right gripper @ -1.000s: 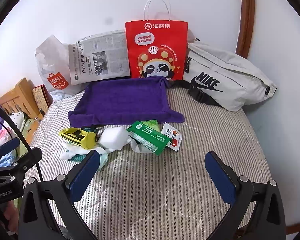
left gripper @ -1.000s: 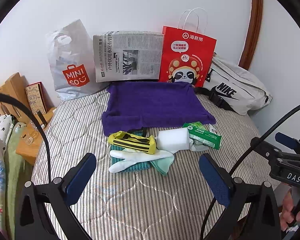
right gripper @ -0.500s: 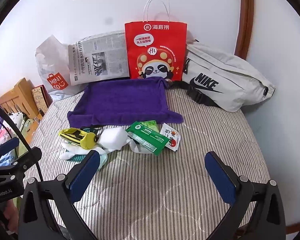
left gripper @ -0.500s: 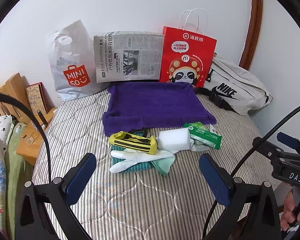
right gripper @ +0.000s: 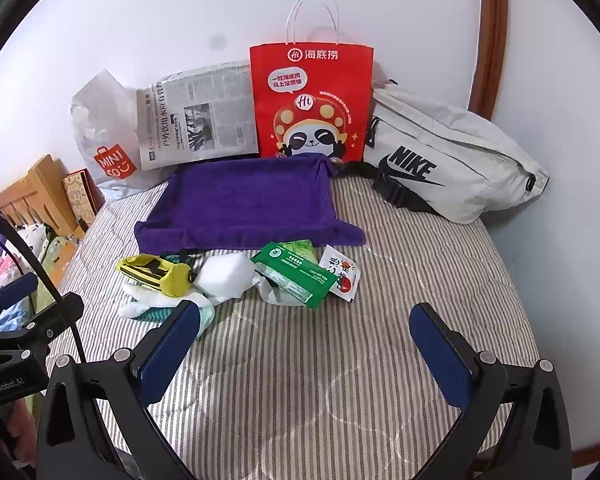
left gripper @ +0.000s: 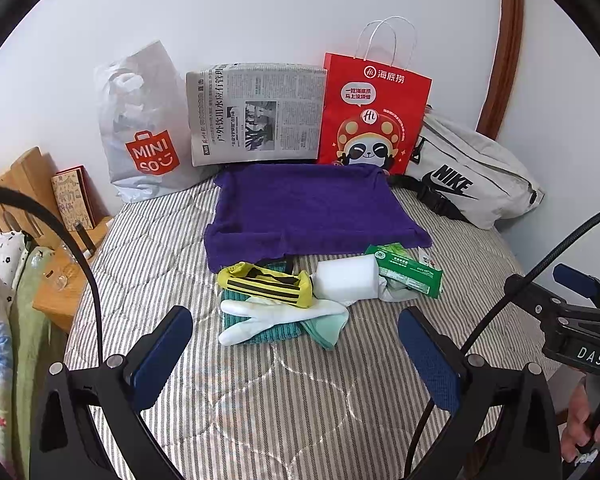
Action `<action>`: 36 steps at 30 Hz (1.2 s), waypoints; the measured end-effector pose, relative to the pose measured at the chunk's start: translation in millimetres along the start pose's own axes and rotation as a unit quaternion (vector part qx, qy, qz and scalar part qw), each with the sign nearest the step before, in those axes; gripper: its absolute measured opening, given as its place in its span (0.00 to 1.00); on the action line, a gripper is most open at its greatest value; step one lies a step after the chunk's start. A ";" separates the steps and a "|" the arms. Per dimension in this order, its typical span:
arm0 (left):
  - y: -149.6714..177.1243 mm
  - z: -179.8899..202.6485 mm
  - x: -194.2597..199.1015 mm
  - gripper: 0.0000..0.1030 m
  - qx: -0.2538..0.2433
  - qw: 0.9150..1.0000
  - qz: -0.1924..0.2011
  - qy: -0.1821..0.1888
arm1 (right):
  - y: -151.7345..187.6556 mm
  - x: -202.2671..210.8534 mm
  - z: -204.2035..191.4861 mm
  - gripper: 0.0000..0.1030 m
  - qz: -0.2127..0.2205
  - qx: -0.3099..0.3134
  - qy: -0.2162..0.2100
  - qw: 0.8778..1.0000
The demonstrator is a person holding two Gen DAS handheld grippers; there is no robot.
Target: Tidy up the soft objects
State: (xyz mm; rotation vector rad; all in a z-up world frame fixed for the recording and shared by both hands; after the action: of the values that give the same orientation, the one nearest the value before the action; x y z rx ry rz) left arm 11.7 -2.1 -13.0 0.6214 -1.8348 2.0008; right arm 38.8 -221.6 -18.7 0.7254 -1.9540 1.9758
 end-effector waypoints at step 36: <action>39.8 -31.2 -132.8 1.00 -0.022 0.998 -0.061 0.014 | 35.2 -90.8 2.6 1.00 -0.079 0.000 -0.009 0.997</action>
State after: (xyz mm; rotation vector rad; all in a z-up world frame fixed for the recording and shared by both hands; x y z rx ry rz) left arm 99.5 29.7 -120.1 0.6728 -1.7746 1.8758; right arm 97.0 -212.1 -96.3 0.8722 -1.8448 1.8812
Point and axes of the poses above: each gripper's, at about its wrist camera, not at the fingertips, and x roughly against the way its jaws point, z to its right, y to its underside, the point moved 3 cm from there along -x, roughly the way its jaws point, and after that the axes turned 13 degrees about z, right-handed, at the moved point
